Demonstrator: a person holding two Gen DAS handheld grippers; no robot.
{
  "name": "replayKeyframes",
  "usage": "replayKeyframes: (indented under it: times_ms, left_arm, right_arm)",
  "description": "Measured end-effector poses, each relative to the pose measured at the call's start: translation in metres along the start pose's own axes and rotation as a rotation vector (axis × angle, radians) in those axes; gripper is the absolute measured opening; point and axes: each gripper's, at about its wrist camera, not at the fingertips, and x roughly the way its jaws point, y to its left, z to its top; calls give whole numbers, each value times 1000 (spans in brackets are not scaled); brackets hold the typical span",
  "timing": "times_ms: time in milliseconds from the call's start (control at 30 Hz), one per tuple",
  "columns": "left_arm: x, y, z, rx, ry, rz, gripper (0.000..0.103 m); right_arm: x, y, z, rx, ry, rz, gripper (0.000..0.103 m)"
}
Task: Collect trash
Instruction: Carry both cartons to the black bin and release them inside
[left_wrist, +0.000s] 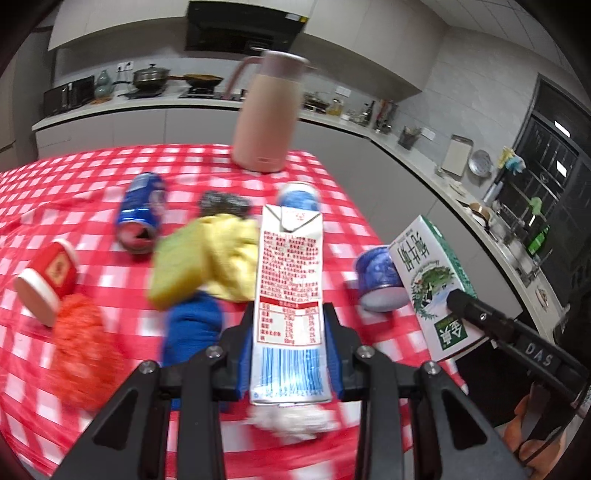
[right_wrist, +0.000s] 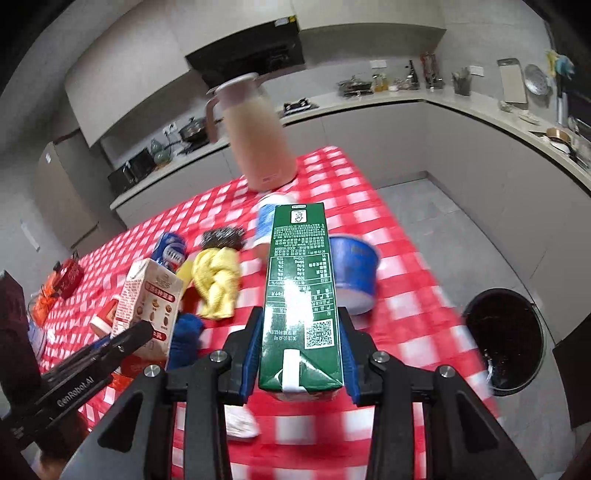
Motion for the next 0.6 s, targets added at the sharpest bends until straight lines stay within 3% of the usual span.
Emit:
replayKeyframes:
  times_ms: [133, 267, 367, 600]
  left_arm:
    - [14, -49, -5, 22, -7, 16, 34]
    - [27, -81, -5, 16, -13, 55, 34]
    - [35, -95, -4, 0, -13, 68, 34]
    - [40, -120, -1, -10, -35, 84, 34]
  right_arm:
    - [-17, -42, 9, -10, -43, 65, 40]
    - [6, -85, 26, 43, -13, 194, 40]
    - [-3, -100, 33, -7, -43, 186, 40]
    - [3, -128, 44, -22, -19, 173, 40]
